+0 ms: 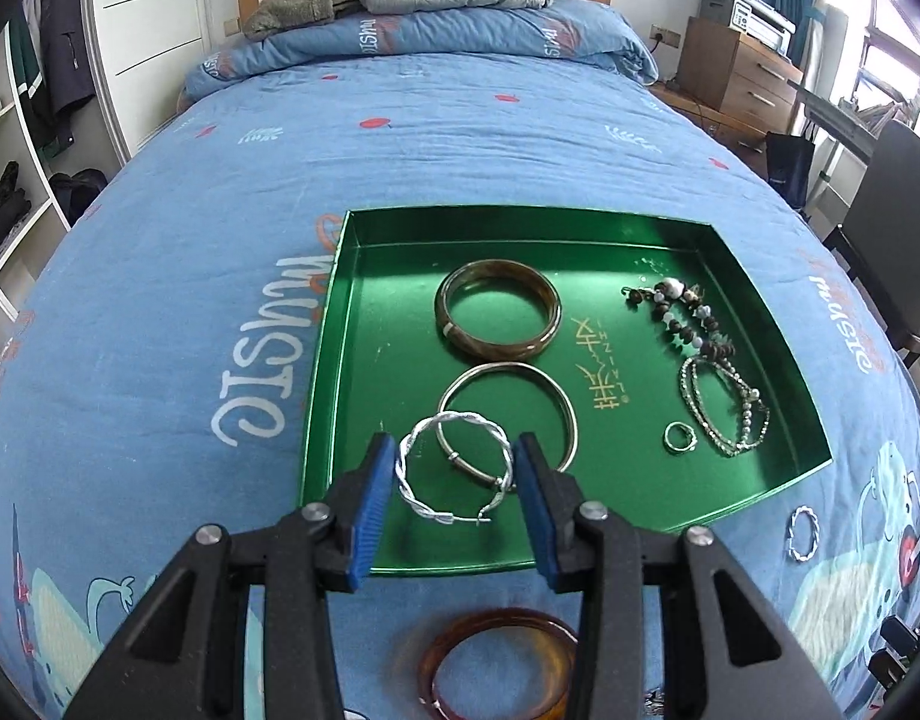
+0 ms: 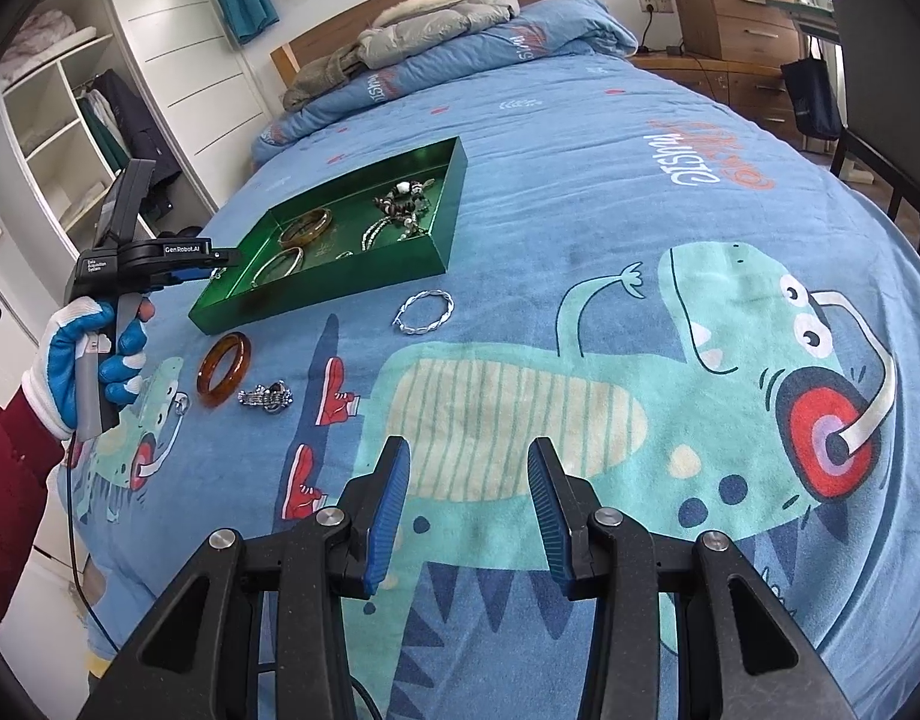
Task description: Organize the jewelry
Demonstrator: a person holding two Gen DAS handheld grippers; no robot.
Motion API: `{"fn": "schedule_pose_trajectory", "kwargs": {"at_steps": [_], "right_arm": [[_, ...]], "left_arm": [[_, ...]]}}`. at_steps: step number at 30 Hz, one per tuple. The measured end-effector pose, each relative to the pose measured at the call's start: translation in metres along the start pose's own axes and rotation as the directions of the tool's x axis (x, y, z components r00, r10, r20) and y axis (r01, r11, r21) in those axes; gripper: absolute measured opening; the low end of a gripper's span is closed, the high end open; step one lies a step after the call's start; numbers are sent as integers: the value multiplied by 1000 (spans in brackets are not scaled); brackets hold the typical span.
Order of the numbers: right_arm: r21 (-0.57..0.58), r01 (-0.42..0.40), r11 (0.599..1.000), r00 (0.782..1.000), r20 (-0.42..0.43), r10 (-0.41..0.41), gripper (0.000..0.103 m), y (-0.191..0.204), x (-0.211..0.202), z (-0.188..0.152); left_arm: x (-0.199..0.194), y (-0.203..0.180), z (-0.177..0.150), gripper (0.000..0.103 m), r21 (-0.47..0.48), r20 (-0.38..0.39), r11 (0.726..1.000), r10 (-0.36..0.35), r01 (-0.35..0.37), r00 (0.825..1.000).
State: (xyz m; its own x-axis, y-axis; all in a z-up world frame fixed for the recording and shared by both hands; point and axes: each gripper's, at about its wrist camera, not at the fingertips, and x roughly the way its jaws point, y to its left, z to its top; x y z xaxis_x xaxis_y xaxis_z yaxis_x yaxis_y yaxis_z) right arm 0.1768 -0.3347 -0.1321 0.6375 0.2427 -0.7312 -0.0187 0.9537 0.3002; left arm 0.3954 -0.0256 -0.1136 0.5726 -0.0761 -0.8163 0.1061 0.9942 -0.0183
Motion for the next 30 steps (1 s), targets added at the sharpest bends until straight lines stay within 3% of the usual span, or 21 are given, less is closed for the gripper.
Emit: {"fn": "schedule_pose_trajectory", "kwargs": {"at_steps": [6,11,19,30], "right_arm": [[-21,9,1000,1000,1,-9,41,10,-8,-5],[-8,24,1000,1000,6,-24,41,5,-12,-3],[-42,3,999,1000,21,-2,41,22,-18,-2],[-86,-19,996,1000,19,21,41,42,-22,-7]], "left_arm": [[25,5,-9,39,-37,-66,999,-24,21,998],[19,14,-9,39,-65,-58,997,-50,46,997],[-43,35,-13,39,-47,63,998,-49,52,997],[-104,87,-80,39,-70,111,997,-37,45,993]]}}
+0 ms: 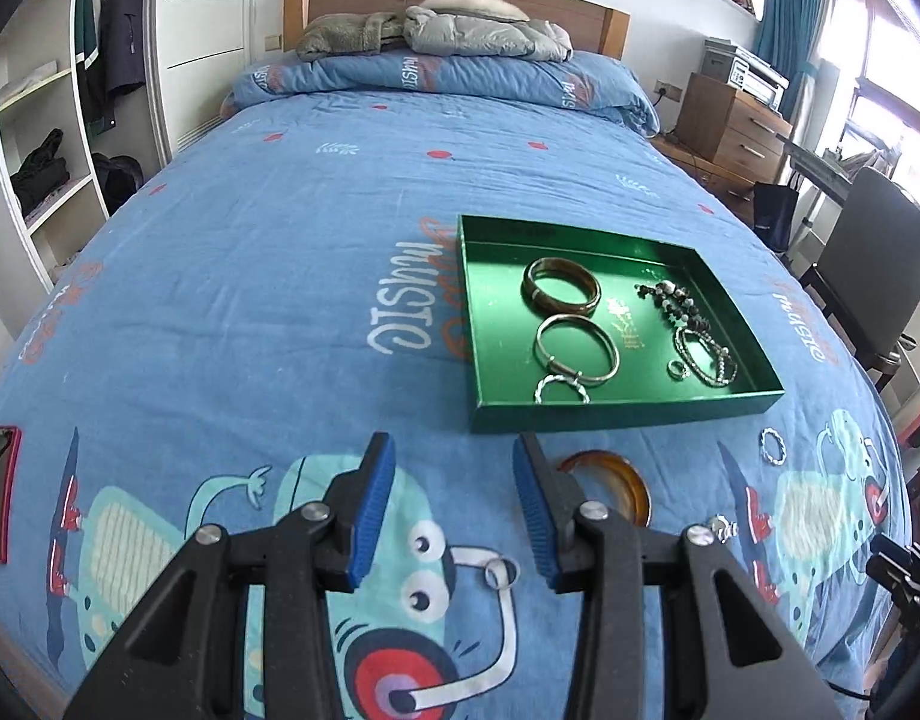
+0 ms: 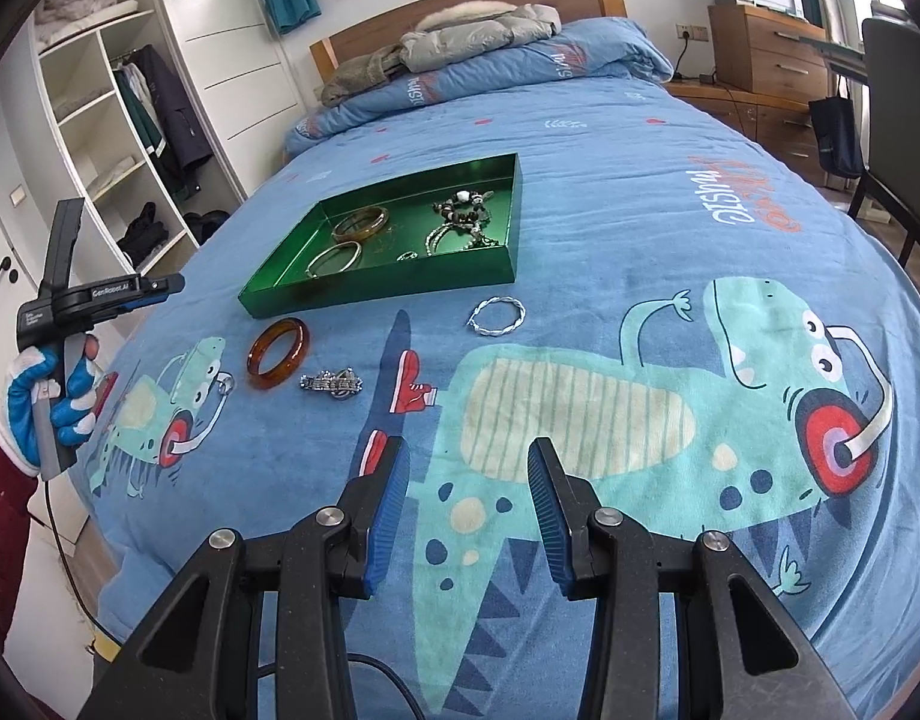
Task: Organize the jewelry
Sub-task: 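Grasp the silver watch with the right tool while the left tool grasps the small silver ring, then carry the watch and small ring into the green tray and open both tools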
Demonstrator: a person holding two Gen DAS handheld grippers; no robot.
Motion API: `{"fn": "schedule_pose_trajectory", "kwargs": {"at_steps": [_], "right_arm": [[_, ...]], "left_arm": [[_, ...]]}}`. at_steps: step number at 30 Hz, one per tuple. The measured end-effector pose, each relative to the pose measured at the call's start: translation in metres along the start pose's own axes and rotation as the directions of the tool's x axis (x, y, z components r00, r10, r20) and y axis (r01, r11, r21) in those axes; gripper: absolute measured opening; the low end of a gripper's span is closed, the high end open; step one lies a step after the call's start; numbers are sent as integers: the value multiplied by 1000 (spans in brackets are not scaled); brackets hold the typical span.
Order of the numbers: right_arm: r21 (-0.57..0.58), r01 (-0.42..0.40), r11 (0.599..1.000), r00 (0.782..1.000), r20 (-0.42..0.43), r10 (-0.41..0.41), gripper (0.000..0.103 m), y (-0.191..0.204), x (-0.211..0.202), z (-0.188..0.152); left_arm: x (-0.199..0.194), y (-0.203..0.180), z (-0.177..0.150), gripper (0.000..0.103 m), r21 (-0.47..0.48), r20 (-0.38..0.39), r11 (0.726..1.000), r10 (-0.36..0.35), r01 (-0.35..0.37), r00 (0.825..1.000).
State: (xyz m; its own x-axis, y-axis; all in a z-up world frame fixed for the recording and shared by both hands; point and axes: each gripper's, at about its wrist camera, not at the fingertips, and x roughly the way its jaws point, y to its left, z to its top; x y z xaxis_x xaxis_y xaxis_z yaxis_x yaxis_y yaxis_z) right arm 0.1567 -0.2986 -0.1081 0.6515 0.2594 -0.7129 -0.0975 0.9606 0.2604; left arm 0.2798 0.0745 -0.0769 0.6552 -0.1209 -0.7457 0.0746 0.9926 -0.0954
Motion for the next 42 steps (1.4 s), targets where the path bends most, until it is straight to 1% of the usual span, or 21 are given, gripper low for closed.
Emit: {"fn": "schedule_pose_trajectory", "kwargs": {"at_steps": [3,5,9,13,16,18,23,27,30,33,34,35,37,39,41,42], "right_arm": [[-14,-6,1000,1000,-7,5,41,5,2,-1],[-22,-12,1000,1000,-11,12,41,8,3,-2],[-50,-39,998,999,-22,38,41,18,10,-1],[-117,-85,990,995,-67,77,41,37,28,1],[-204,-111,973,990,-110,89,41,55,45,3],[-252,-130,959,986,-131,99,41,65,58,5],[-325,-172,930,978,-166,123,44,82,93,16],[-379,-188,906,976,-176,129,44,92,119,28],[-423,-188,886,976,-185,119,44,101,136,33],[-457,-183,871,975,-196,102,44,105,148,33],[-468,-179,865,976,-194,97,44,106,150,31],[-475,-179,861,977,-191,98,44,106,151,30],[-480,-175,860,978,-183,97,40,105,150,29],[-475,-169,864,980,-176,95,31,101,149,29],[-456,-173,873,980,-173,104,25,95,148,29],[-450,-174,876,979,-171,107,25,94,147,29]], "left_arm": [[-7,6,-21,39,1,1,1000,7,-7,1000],[-9,5,-33,39,19,2,1000,12,-12,1000],[-5,-9,-57,39,91,-19,996,-14,16,1000],[13,-25,-74,39,155,-62,987,-38,47,997],[28,-33,-78,39,184,-81,982,-31,46,996],[38,-34,-78,39,181,-93,983,-29,45,995],[64,-35,-79,39,178,-119,984,-5,26,993],[72,-40,-78,38,203,-100,979,18,2,995],[74,-45,-77,33,227,-93,974,35,-13,995],[76,-48,-76,21,232,-87,973,39,-18,995],[76,-49,-76,19,233,-84,972,43,-22,996],[77,-50,-76,19,233,-80,972,48,-28,996],[78,-51,-76,19,227,-72,973,55,-37,996],[77,-51,-76,19,214,-69,976,60,-44,996],[77,-53,-76,19,214,-66,975,71,-56,995],[77,-54,-76,19,215,-65,975,77,-62,995]]}}
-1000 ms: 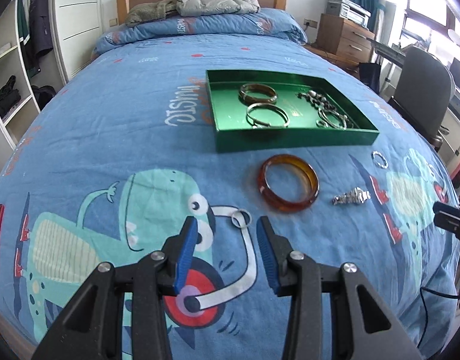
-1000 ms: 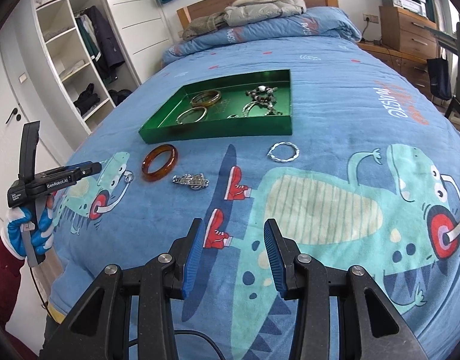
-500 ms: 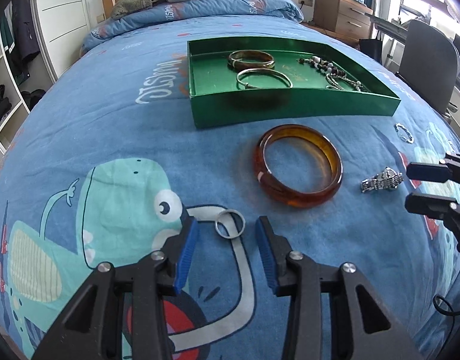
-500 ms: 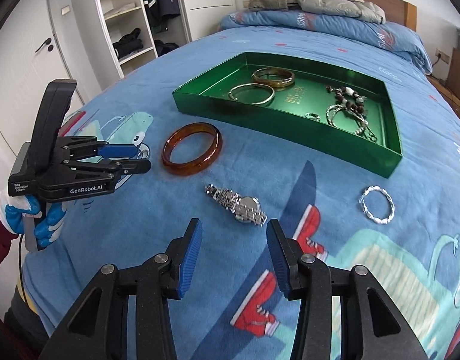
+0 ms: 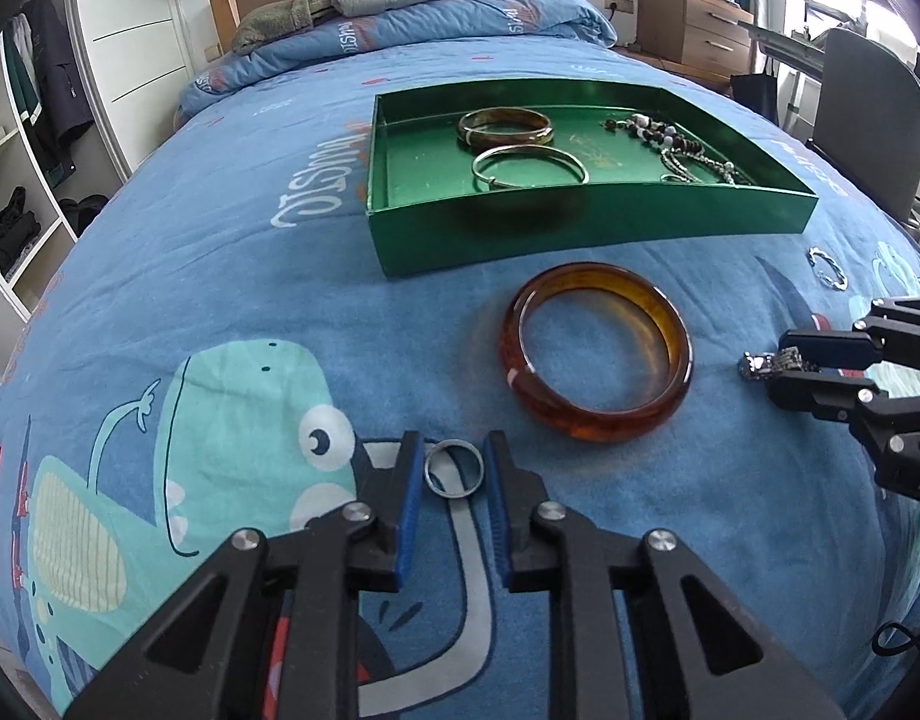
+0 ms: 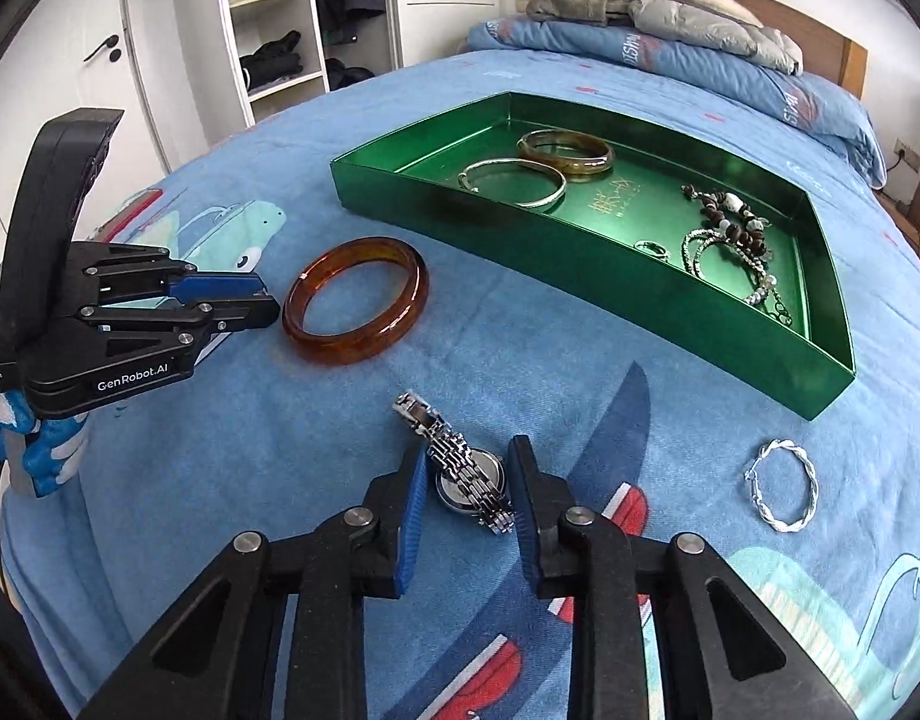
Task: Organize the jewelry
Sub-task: 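Carry the watch and small ring into the green tray and open both tools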
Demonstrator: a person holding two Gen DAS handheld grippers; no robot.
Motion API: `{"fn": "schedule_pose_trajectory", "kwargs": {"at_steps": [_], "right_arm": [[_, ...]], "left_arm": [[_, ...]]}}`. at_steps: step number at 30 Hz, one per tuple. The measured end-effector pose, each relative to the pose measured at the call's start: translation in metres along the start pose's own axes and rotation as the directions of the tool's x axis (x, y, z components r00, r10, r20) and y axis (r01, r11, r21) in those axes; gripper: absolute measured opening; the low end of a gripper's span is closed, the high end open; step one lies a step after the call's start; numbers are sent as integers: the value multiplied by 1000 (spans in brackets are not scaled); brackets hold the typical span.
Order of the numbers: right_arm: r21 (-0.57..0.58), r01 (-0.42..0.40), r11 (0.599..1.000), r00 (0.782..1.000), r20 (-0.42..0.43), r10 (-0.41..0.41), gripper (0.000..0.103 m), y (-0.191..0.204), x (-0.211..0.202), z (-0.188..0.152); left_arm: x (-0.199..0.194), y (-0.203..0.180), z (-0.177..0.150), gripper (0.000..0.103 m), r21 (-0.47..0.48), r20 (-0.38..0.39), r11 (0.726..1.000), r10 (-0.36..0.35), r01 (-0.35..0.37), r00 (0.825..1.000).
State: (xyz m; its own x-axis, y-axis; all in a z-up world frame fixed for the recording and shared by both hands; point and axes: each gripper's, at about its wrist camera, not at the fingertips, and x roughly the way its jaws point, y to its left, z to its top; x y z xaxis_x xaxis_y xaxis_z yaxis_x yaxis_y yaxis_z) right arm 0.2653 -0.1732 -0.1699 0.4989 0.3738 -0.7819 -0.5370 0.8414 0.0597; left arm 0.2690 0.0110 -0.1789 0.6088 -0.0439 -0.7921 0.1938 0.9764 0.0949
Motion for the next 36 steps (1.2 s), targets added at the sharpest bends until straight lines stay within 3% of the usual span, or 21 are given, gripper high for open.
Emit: {"fn": "schedule_pose_trajectory", "kwargs": {"at_steps": [18,36], "right_arm": [[95,22,995,999,29,-25,24,8,-15,-9],[125,-2,992,990,139,-16,24,12,-42,17]], "left_arm": [[-11,3,-6,18,2,5,999,42,-42,999],[-51,11,15,18,13,96,993,112,-114,989]]}}
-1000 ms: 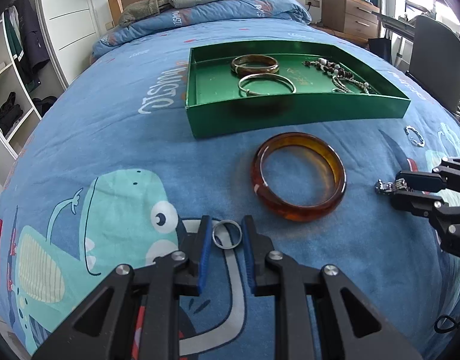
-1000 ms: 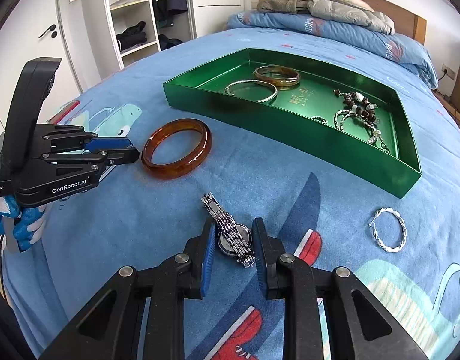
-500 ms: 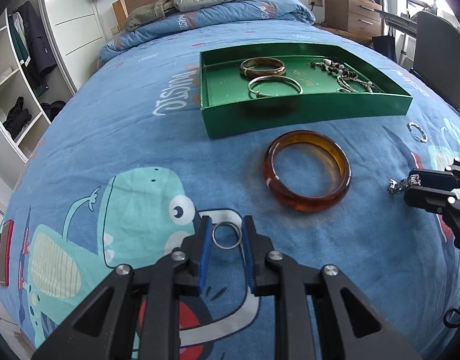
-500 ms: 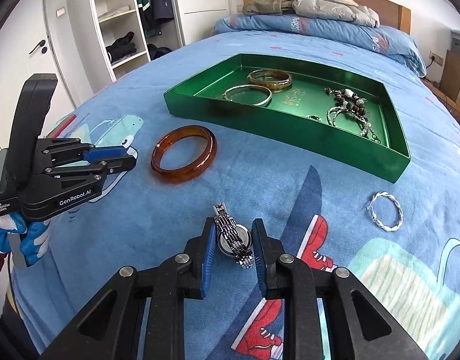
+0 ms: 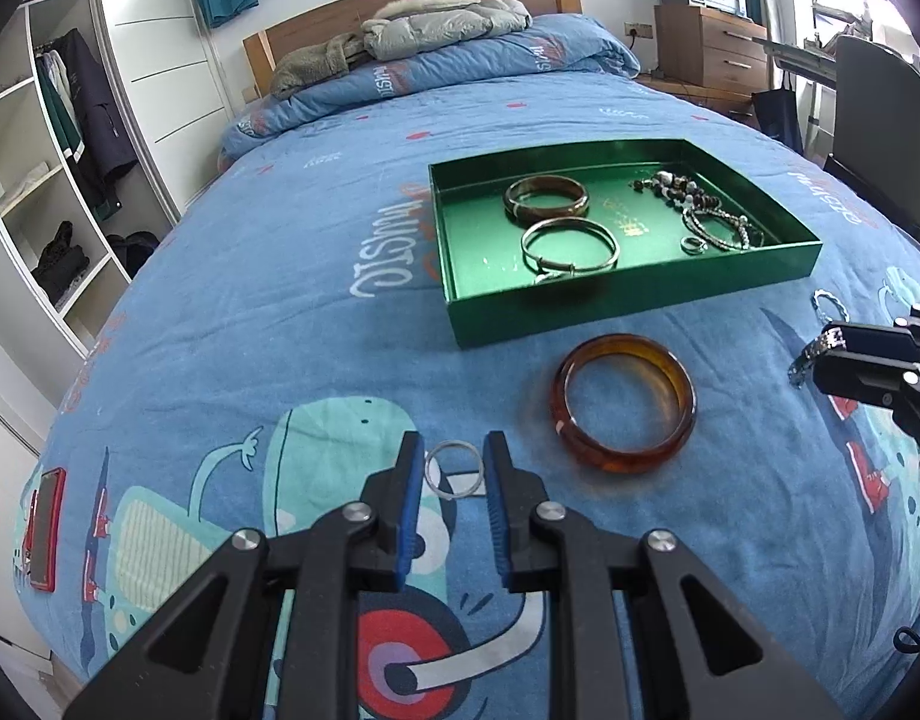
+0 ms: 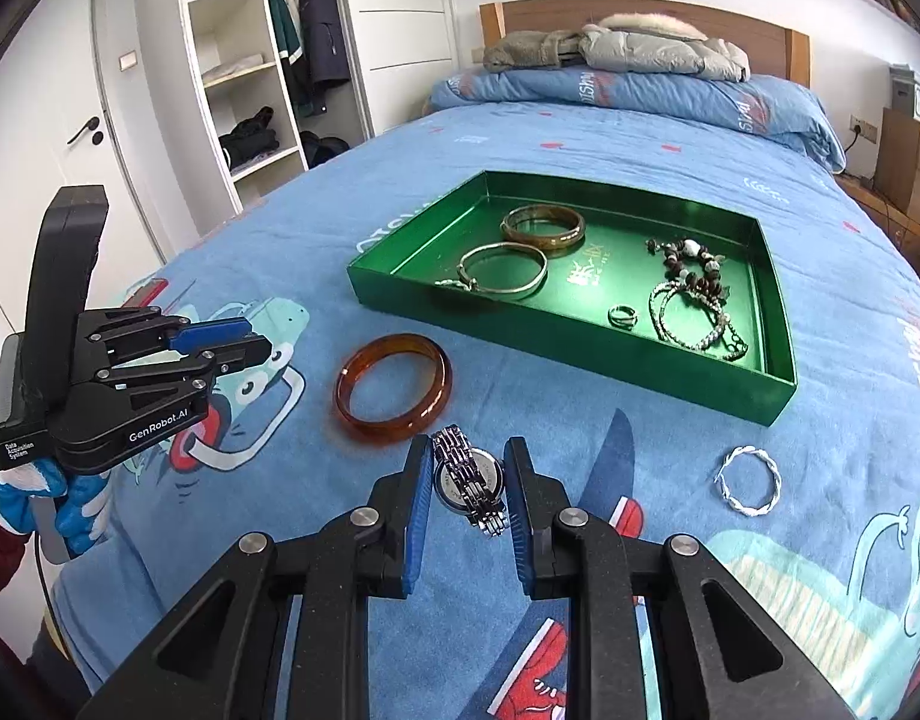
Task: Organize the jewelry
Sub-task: 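Carry the watch and small ring into the green tray and open both tools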
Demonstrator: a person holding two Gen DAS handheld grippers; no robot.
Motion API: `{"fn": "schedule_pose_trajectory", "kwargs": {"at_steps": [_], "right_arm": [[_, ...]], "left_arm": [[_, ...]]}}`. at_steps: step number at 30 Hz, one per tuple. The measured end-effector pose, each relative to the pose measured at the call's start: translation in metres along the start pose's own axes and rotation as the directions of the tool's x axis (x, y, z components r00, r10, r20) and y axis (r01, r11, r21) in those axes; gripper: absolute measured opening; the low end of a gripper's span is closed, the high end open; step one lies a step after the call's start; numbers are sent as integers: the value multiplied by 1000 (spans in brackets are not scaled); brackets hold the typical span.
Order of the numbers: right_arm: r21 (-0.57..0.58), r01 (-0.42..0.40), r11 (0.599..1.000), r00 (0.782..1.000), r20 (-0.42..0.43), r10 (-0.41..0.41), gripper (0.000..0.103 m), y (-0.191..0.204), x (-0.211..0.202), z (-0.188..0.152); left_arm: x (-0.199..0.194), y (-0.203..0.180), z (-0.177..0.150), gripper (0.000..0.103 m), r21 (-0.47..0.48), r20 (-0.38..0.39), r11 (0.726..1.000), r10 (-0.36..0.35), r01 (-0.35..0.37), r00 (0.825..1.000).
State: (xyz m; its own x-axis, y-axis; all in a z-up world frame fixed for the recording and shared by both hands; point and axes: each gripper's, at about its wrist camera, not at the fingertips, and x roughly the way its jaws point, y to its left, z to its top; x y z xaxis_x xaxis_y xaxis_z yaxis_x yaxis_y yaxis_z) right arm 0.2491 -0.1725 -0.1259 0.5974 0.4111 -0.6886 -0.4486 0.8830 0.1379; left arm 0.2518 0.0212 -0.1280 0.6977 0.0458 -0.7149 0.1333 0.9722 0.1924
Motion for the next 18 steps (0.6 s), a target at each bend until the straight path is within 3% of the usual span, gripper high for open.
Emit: {"fn": "schedule_pose_trajectory", "kwargs": {"at_steps": [10,18], "right_arm": [[3,4,1000,996,88,-4,24,-11,-5,33],[19,42,999,988,151,-44,24,-38,7,71]], "left_arm": [[-9,-4,46,18,4,86,1000,7,-7,996],[16,-23,89,19,7,114,999,-32,31,993]]}}
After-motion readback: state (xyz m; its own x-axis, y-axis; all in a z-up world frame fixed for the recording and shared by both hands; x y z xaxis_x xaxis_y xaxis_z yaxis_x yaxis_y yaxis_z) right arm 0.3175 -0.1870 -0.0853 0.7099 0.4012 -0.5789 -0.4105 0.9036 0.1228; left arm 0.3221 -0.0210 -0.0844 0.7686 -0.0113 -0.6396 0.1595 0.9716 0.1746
